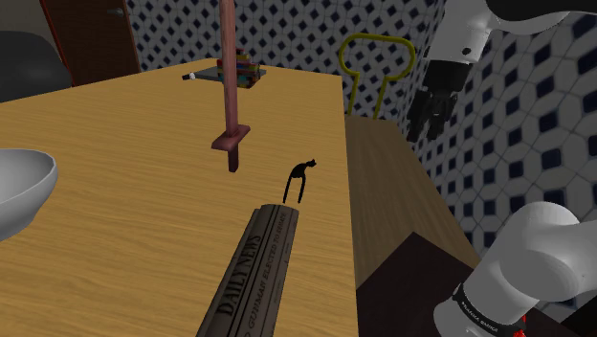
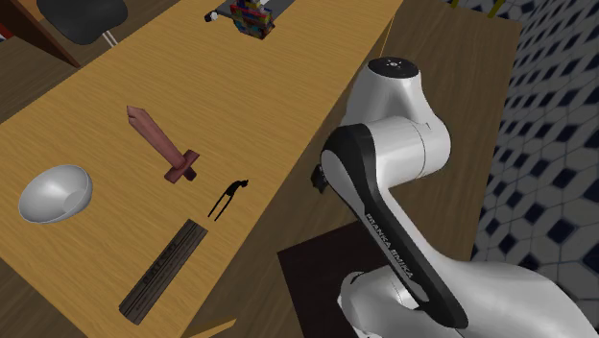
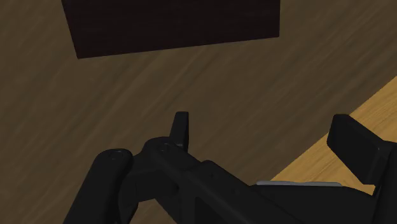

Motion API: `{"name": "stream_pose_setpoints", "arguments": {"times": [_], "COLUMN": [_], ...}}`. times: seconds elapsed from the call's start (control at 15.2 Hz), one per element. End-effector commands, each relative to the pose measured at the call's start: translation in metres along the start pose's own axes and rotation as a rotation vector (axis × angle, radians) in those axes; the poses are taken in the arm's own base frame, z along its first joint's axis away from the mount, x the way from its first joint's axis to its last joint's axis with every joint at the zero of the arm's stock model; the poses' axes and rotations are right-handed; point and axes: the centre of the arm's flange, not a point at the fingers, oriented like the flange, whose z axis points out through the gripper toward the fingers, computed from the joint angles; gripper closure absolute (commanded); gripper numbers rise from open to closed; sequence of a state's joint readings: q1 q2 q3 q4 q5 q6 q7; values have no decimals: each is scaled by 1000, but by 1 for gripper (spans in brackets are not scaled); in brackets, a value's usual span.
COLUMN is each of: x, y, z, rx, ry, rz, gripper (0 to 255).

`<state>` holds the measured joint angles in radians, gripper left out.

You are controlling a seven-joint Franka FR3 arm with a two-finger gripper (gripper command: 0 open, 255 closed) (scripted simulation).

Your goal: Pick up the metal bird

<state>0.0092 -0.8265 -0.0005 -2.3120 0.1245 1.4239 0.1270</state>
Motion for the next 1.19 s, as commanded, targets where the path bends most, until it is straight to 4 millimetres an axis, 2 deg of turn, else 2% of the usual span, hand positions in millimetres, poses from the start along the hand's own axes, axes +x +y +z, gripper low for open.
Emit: {"name": "stream_pose_setpoints", "arguments": {"times": [0.0,0.53,0.79,1.12], "x": [0,0,10,32], "y": [0,-111,-165,-231], "z": [0,13,21,32], "rx": [0,-37,-56,-79], "ry": [0,49,73,103], "rz": [0,245,367,520], "gripper": [0,0,0,0]}}
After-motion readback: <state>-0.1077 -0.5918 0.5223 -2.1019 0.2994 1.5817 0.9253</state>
